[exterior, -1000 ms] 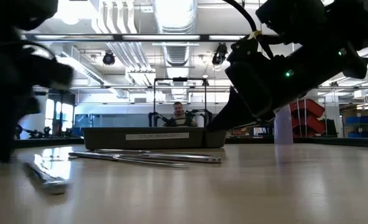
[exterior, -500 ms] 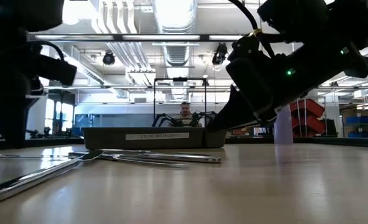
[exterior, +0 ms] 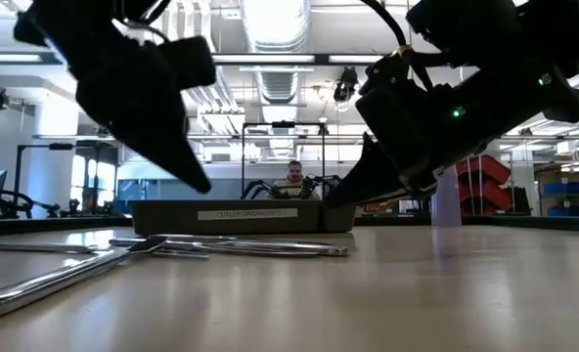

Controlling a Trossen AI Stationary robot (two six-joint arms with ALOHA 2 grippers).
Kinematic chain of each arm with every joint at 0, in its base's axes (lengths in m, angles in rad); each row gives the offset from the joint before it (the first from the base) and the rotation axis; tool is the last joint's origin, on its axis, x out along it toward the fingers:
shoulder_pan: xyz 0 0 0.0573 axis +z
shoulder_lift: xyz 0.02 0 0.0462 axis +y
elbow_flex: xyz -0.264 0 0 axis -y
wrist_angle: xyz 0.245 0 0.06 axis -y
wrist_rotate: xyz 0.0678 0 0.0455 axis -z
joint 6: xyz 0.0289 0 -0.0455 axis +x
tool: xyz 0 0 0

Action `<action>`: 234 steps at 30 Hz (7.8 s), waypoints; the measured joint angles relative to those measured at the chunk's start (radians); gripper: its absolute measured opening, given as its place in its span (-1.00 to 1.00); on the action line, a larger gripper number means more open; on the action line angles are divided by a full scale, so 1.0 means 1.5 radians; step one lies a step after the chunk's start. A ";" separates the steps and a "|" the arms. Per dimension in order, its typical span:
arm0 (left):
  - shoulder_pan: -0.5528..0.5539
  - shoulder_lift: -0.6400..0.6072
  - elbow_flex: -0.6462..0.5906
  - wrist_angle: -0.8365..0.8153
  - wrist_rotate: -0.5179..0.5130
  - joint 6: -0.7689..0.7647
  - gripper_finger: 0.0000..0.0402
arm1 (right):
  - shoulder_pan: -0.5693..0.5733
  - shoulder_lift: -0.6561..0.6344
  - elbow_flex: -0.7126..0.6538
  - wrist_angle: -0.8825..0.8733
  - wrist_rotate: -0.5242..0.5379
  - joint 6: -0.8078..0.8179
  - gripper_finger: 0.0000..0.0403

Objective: Sort silverware
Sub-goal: Adjust the knives on the table, then put the knife into the right compartment of the silverware tray

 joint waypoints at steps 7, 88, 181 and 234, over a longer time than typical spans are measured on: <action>-0.068 -0.023 0.081 -0.420 0.204 -0.210 -1.00 | 0.003 0.020 0.036 0.078 -0.103 -0.149 -0.91; -0.012 0.242 0.089 0.244 -0.155 0.055 -1.00 | -0.067 -0.114 -0.076 -0.105 -0.243 -0.246 -0.91; 0.087 0.159 -0.148 0.401 0.006 0.149 -1.00 | 0.030 0.035 0.085 -0.286 -0.034 -0.137 -0.81; 0.086 0.083 -0.143 0.495 -0.003 0.227 -1.00 | 0.039 0.100 -0.256 0.404 -0.074 -0.122 -0.90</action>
